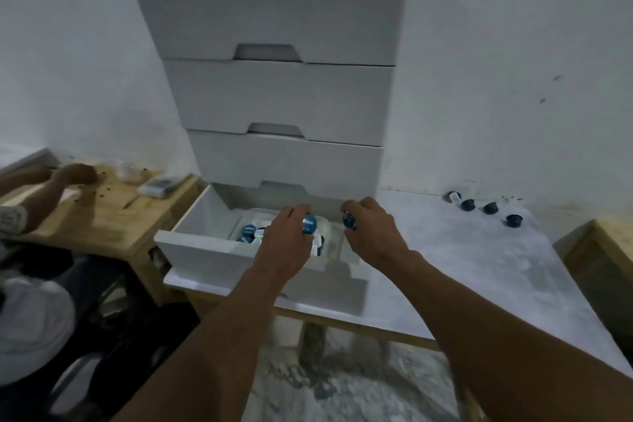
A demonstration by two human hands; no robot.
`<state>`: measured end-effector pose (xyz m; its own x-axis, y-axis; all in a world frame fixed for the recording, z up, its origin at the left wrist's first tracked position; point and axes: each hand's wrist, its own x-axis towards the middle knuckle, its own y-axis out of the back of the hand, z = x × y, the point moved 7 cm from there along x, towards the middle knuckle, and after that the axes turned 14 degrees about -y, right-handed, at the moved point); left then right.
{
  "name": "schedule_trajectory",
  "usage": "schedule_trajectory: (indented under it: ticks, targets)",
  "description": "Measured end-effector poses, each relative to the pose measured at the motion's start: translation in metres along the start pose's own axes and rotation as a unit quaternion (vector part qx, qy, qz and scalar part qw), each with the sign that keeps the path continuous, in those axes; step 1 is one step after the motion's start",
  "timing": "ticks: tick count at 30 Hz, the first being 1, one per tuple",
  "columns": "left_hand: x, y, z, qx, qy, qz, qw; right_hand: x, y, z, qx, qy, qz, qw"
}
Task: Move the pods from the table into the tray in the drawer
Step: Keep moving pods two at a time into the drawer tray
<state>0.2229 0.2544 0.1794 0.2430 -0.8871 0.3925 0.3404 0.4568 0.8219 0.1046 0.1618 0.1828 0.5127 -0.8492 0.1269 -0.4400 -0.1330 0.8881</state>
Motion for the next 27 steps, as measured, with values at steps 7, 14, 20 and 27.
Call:
schedule_trajectory:
  ticks: [7, 14, 20, 27]
  targets:
    - [-0.023, 0.06, -0.086, 0.028, -0.018, 0.008, 0.999, -0.004, -0.054, -0.088, 0.022, -0.028, -0.002, 0.999]
    - [-0.026, 0.068, -0.139, 0.017, -0.029, 0.001, 0.999, 0.001, -0.086, -0.124, 0.016, -0.063, 0.001, 0.998]
    - [0.005, 0.055, -0.166, -0.001, -0.038, -0.01, 0.999, 0.039, -0.101, -0.132, -0.012, -0.073, -0.011, 0.997]
    - [0.05, 0.022, -0.206, 0.006, -0.02, -0.087, 0.996, 0.1, -0.137, -0.128, -0.021, -0.062, -0.058, 0.996]
